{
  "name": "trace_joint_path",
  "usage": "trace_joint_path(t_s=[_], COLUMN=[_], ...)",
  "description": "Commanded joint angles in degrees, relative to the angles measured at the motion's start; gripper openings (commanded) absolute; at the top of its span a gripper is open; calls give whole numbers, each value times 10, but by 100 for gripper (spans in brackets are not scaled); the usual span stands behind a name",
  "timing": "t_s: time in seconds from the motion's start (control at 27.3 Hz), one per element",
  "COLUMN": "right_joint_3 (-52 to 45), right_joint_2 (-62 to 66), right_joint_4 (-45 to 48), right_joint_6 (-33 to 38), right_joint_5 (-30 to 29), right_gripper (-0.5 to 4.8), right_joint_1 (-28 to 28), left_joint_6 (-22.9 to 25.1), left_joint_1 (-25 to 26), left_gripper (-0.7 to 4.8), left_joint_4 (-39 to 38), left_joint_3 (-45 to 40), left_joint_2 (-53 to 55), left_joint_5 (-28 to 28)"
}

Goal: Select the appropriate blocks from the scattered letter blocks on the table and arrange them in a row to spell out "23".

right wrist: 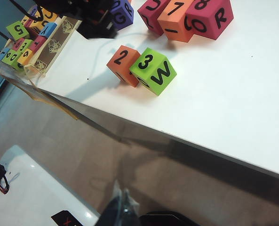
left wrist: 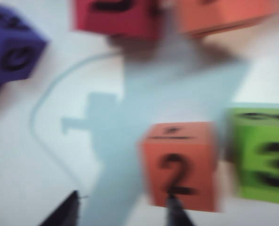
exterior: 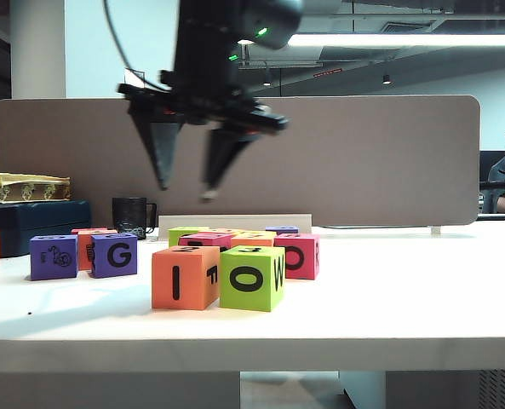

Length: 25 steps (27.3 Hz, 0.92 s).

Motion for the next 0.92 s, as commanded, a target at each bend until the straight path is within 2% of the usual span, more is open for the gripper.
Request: trace_joint_path(t_s=[0.04,0.11,0.18,0.33,0.44,0.55,0.77,0.92], right_joint_3=[1,1,1,1,1,1,1,1], right_joint_2=[1,1,1,1,1,1,1,1], right_joint_4=[5,6,6,6,6,6,5,6], right_joint_6=[-2,-2,-2,-2,-2,-2,-2,-2], right_joint_5=[-3,-3,-3,-3,-3,-2,-2,-1], right_gripper=[-1,-1,-1,-1,-1,-1,-1,-1], right_joint_1=[0,0,0,0,0,0,0,0], left_joint_6=[10,10,10,25,38,43,44,46], left_joint_1=[28,42,53,62,62,62,61,61], left_gripper=[128,73,53,50,21,17,17,17], left_joint_4=[-22,-26,-35,-39,-40,-35,5,57], left_joint_3=[0,0,0,-6,-28,-60,-119,-151], left_joint_2=[-2,-1,0,1,1,1,1,1], left_joint_5=[-40,-36,-26,5,29,50,57,106])
